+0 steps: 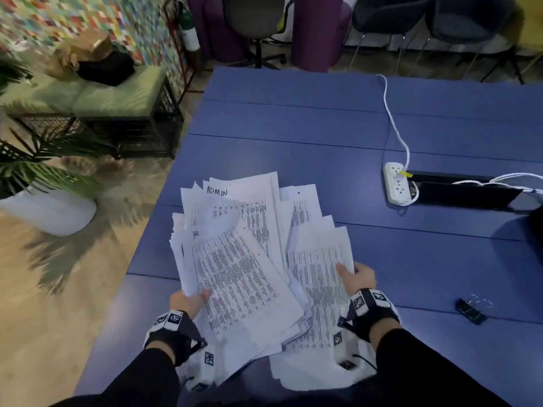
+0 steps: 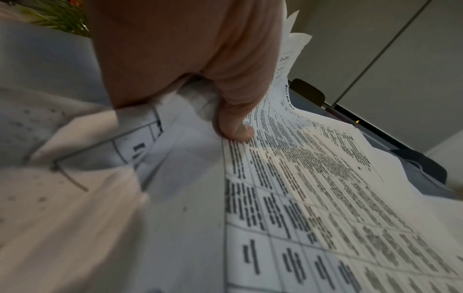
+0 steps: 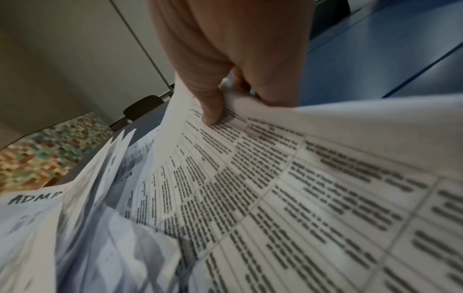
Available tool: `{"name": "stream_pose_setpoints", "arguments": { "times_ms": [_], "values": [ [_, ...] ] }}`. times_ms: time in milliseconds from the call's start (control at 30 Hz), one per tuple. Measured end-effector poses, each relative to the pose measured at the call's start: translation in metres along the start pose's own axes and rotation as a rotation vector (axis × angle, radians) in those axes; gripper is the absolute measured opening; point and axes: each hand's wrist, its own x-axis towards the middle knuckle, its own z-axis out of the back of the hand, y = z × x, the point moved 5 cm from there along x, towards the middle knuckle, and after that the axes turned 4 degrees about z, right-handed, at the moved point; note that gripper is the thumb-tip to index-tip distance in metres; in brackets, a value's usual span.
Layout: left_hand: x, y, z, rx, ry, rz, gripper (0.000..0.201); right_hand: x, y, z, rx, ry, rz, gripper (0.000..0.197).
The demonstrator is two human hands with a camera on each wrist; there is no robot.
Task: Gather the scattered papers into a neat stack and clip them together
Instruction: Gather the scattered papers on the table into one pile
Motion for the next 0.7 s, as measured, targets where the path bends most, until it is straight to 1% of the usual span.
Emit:
{"name": "stream_pose_setpoints", "arguments": {
  "times_ms": [67, 133, 233, 300, 367, 467, 533, 567, 600, 667, 700],
  "values": [
    [-0.002, -0.002, 0.002, -0.019, 0.021, -0.001, 0.057, 0.005, 0.005, -0.009, 0.042, 0.005, -0.003, 0.034],
    [-0.003, -0.005, 0.007, -0.001, 0.035, -0.007, 0.061, 0.008, 0.010, -0.022, 0.087, 0.055, -0.010, 0.048],
    [-0.002, -0.005, 0.011, 0.023, 0.063, 0.010, 0.064, 0.008, 0.020, -0.040, -0.023, 0.183, 0.034, 0.067],
    [-0.003, -0.007, 0.012, 0.019, 0.082, 0.009, 0.062, 0.006, 0.027, -0.051, -0.124, 0.268, 0.075, 0.074],
    [-0.001, -0.009, 0.012, 0.011, 0.098, 0.003, 0.059, 0.005, 0.033, -0.059, -0.246, 0.314, 0.082, 0.062],
    [-0.002, -0.010, 0.011, 0.009, 0.102, -0.004, 0.045, -0.004, 0.040, -0.069, -0.334, 0.323, 0.011, 0.035],
    [0.001, -0.009, 0.010, -0.014, 0.094, -0.012, 0.044, -0.011, 0.038, -0.078, -0.378, 0.331, -0.013, 0.020],
    [0.002, -0.008, 0.010, -0.019, 0.093, -0.015, 0.046, -0.014, 0.036, -0.084, -0.366, 0.326, -0.008, 0.016],
    [0.002, -0.007, 0.010, -0.029, 0.092, -0.024, 0.045, -0.016, 0.033, -0.088, -0.344, 0.321, 0.010, 0.017],
    [0.002, -0.006, 0.010, -0.047, 0.081, -0.044, 0.037, -0.017, 0.029, -0.089, -0.315, 0.312, 0.058, 0.025],
    [0.001, -0.005, 0.011, -0.055, 0.067, -0.049, 0.034, -0.016, 0.027, -0.082, -0.312, 0.307, 0.060, 0.023]
  ]
}}
